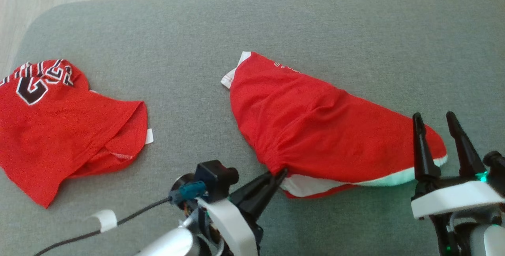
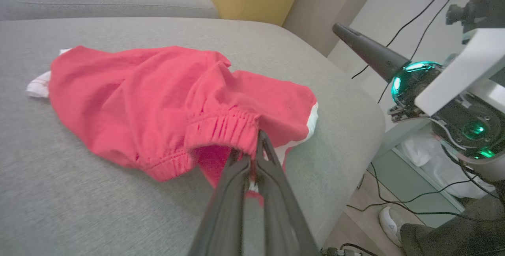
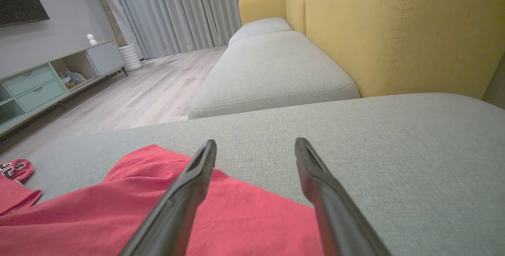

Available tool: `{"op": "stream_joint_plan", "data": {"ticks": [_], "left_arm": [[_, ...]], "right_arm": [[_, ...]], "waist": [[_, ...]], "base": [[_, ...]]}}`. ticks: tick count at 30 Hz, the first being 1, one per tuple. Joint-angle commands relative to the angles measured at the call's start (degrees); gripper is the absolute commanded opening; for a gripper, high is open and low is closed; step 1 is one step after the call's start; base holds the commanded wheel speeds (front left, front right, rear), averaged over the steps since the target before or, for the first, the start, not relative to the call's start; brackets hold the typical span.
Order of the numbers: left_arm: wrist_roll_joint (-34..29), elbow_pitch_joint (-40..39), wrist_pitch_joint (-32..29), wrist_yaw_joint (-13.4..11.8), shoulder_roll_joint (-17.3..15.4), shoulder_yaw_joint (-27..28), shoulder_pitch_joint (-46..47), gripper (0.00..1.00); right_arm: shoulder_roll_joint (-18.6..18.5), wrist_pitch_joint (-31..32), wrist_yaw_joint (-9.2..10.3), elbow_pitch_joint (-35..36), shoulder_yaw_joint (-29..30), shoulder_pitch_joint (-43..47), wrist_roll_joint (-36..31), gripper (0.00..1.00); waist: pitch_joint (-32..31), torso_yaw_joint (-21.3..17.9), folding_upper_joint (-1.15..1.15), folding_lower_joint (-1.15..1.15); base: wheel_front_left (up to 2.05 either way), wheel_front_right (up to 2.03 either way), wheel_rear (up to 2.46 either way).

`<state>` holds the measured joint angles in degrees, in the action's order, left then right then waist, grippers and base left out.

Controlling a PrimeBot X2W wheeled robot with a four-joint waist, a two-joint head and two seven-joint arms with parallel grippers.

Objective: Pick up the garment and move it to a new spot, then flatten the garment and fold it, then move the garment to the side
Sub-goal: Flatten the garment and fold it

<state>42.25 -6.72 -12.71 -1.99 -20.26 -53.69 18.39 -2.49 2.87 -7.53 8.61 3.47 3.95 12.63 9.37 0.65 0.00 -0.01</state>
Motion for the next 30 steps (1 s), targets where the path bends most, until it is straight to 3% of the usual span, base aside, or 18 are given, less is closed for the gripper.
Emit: {"op": "stream_joint_plan", "data": {"ticks": [1,8,13,20,21,22,23,30], "left_arm": [[0.3,-2.7,-0.3,-0.9,-1.5,2.9,1.7,0.00],[3.5,2.4,-0.8,-1.8,-0.9,5.5,2.5,0.00],[7.4,9.9,-0.1,-0.8,1.6,8.1,4.3,0.00],[8.2,19.0,1.4,0.7,3.0,9.2,6.7,0.00],[8.2,20.1,1.8,0.8,3.3,9.3,6.9,0.15],[8.1,21.0,2.2,0.8,3.4,9.4,6.9,0.49],[8.3,21.8,2.5,0.8,3.7,9.5,6.9,1.00],[6.8,23.2,7.9,-0.1,3.5,10.6,5.6,1.00]], "right_arm": [[-0.4,0.0,0.04,1.9,-1.4,-0.6,0.5,1.00],[-0.4,0.2,0.04,1.7,-2.4,-1.6,0.7,1.00],[-0.4,0.2,0.04,1.5,-2.2,-1.8,1.1,1.00],[-0.4,0.1,0.04,1.1,-2.2,-2.1,1.2,1.00],[-0.4,0.1,0.04,1.1,-2.2,-2.1,1.2,1.00],[-0.4,0.1,0.04,1.1,-2.1,-2.1,1.2,1.00],[-0.4,0.1,0.04,1.1,-2.0,-2.1,1.1,1.00],[-0.4,0.5,0.04,1.8,-2.2,-2.3,-0.8,1.00]], "waist": [[0.1,0.3,0.00,0.01],[1.2,-1.2,0.00,0.01],[2.2,-2.7,0.00,0.01],[2.7,-3.9,0.00,0.01],[2.7,-4.0,0.00,0.01],[2.8,-4.0,0.00,0.01],[2.8,-3.9,0.00,0.01],[1.5,-2.7,0.00,0.01]], "base": [[0.00,0.00,0.00],[0.00,0.00,0.00],[0.00,0.00,0.00],[0.00,0.00,0.00],[0.00,0.00,0.00],[0.00,0.00,0.00],[0.00,0.00,0.00],[0.00,0.00,0.00]]}}
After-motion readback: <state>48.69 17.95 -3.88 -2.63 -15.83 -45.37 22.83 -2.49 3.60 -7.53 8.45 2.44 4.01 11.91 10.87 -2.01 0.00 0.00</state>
